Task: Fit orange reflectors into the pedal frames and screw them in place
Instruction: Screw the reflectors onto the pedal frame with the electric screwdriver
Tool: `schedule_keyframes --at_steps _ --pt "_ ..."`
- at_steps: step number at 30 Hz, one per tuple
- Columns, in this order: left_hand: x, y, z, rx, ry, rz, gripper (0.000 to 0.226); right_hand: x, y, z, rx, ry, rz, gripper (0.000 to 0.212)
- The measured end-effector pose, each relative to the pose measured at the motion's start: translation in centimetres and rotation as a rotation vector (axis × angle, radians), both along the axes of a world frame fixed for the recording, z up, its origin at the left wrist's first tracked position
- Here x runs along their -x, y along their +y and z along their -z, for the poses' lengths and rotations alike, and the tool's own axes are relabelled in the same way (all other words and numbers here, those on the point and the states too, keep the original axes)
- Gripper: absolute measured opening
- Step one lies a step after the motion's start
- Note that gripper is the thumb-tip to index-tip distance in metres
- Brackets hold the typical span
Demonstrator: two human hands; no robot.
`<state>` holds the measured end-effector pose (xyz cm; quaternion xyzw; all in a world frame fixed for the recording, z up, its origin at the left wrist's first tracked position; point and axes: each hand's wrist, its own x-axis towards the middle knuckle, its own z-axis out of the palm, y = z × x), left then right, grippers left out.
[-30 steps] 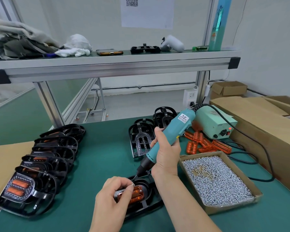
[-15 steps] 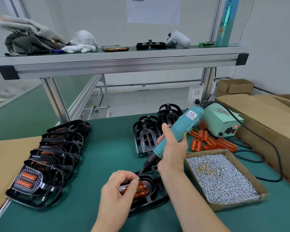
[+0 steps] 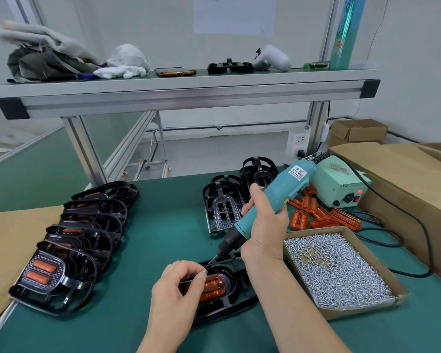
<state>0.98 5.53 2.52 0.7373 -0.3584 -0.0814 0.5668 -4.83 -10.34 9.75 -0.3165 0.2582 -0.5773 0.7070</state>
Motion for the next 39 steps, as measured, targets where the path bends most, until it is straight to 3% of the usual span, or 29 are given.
schedule_keyframes --at_steps 39 --pt "0.0 -0.2 0.1 0.059 0.084 -0.03 0.029 -0.3 1.0 0.0 0.032 0.039 0.037 0.02"
